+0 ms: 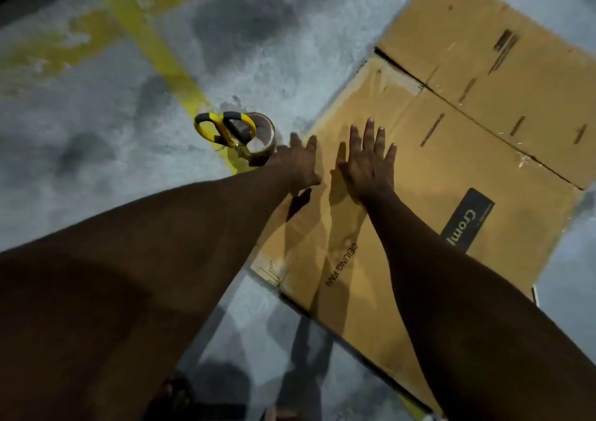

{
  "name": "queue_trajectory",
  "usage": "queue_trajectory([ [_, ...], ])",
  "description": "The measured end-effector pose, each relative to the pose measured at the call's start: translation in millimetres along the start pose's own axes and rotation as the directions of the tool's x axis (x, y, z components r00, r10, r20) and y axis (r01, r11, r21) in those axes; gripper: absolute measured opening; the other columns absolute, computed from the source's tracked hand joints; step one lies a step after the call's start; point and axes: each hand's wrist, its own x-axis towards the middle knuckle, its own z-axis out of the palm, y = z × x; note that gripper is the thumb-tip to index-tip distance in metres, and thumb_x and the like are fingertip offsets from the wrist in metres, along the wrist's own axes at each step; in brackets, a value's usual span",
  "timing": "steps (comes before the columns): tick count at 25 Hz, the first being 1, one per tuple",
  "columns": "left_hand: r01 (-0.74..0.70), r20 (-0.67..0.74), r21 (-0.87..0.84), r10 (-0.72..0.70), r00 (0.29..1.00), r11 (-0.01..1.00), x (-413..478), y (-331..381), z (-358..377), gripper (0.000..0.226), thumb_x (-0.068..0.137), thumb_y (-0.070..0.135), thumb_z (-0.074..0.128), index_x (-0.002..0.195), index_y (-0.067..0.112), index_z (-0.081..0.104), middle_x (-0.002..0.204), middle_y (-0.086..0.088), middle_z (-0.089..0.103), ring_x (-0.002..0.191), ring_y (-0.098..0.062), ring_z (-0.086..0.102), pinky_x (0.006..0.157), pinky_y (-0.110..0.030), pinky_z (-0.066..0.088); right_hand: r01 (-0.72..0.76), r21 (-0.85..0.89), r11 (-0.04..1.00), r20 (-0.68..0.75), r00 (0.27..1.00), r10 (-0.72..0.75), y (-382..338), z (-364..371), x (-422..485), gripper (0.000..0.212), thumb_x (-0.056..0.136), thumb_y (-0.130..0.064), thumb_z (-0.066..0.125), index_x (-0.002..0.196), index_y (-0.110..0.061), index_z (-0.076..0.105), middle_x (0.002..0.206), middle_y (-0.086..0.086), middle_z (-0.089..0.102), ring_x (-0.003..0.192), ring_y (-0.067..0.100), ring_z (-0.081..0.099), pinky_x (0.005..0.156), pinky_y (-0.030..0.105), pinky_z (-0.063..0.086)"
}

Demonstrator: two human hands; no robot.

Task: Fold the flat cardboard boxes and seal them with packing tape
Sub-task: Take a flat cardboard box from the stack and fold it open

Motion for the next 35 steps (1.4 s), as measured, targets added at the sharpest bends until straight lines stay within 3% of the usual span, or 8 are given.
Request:
queue_trajectory([
  [9,0.200,-0.062,-0.071,-0.204,0.977,0.977,-1.8,2.4,-3.2,0.121,0.071,0.047,0.081,0.153,0.016,-0.002,0.141,-0.029,0.035,0.127,-0.046,0.042,0.090,-0.049,0.045,-0.138,0.153,0.979,0.097,0.988,0.124,7.5,15.1,-10.5,0.072,0.102,-0.048,0.036,0.157,-0.020,-0.001,0.164,0.012,-0.006,0.150,0.039,-0.001,0.117,0.061,0.014],
  [13,0.007,-0.221,-0.209,-0.054,0.974,0.978,-30.3,24.1,-23.8,0.073,0.076,0.024,0.075,0.131,0.008,0.031,0.113,-0.023,0.056,0.104,-0.044,0.057,0.065,-0.040,0.040,-0.204,0.427,0.881,0.093,0.979,0.181,-3.1,-7.0,-20.3,0.067,0.101,-0.052,0.030,0.155,-0.017,0.013,0.157,0.018,0.026,0.139,0.043,0.032,0.108,0.055,0.036],
  [17,-0.184,-0.308,-0.276,0.095,0.947,0.944,-75.3,61.5,-47.5,0.040,0.083,0.011,0.058,0.117,0.010,0.037,0.101,-0.022,0.057,0.092,-0.045,0.057,0.063,-0.039,0.034,-0.299,0.687,0.662,0.045,0.927,0.372,-13.3,-66.6,-22.0,0.060,0.103,-0.045,0.028,0.156,-0.022,0.016,0.148,0.021,0.043,0.129,0.039,0.047,0.105,0.046,0.039],
  [23,-0.335,-0.410,-0.253,0.213,0.887,0.908,-147.7,96.8,-123.0,0.039,0.078,0.007,0.059,0.111,0.014,0.039,0.092,-0.018,0.056,0.075,-0.037,0.056,0.058,-0.038,0.045,-0.150,0.417,0.896,-0.355,0.881,0.313,1.9,-185.7,-68.3,0.073,0.096,-0.030,0.051,0.156,-0.027,0.010,0.161,0.017,0.016,0.138,0.039,0.034,0.094,0.050,0.047],
  [26,-0.394,-0.429,-0.201,0.281,0.859,0.897,-189.6,120.8,-178.5,0.041,0.078,0.008,0.061,0.111,0.018,0.039,0.090,-0.014,0.055,0.072,-0.034,0.057,0.062,-0.043,0.054,-0.141,0.256,0.956,-0.453,0.856,0.248,12.3,-259.1,-93.3,0.055,0.095,-0.017,0.053,0.146,-0.025,0.034,0.161,0.020,0.015,0.141,0.040,0.028,0.094,0.052,0.047],
  [29,-0.461,-0.458,-0.085,0.376,0.805,0.883,-246.6,138.7,-235.0,0.038,0.078,0.009,0.061,0.108,0.017,0.040,0.085,-0.010,0.051,0.072,-0.034,0.054,0.057,-0.041,0.048,-0.192,0.160,0.968,-0.533,0.809,0.248,20.4,-327.8,-134.0,0.040,0.092,-0.013,0.056,0.131,-0.018,0.047,0.160,0.022,0.015,0.146,0.041,0.018,0.109,0.059,0.031],
  [32,-0.493,-0.483,0.054,0.455,0.749,0.869,-306.1,144.2,-281.8,0.039,0.074,0.007,0.060,0.109,0.013,0.043,0.084,-0.013,0.050,0.073,-0.034,0.052,0.056,-0.037,0.041,-0.177,0.100,0.979,-0.588,0.783,0.202,22.0,-389.4,-180.2,0.054,0.090,-0.006,0.056,0.140,-0.020,0.042,0.162,0.016,0.013,0.149,0.038,0.009,0.117,0.060,0.011],
  [35,-0.510,-0.483,0.165,0.520,0.705,0.845,-372.2,145.3,-325.1,0.041,0.072,0.004,0.060,0.110,0.013,0.047,0.088,-0.015,0.056,0.079,-0.034,0.056,0.061,-0.041,0.048,-0.205,0.054,0.977,-0.642,0.742,0.191,22.9,-448.7,-228.1,0.056,0.085,-0.010,0.066,0.137,-0.019,0.046,0.156,0.013,0.028,0.147,0.037,0.015,0.117,0.062,0.011],
])
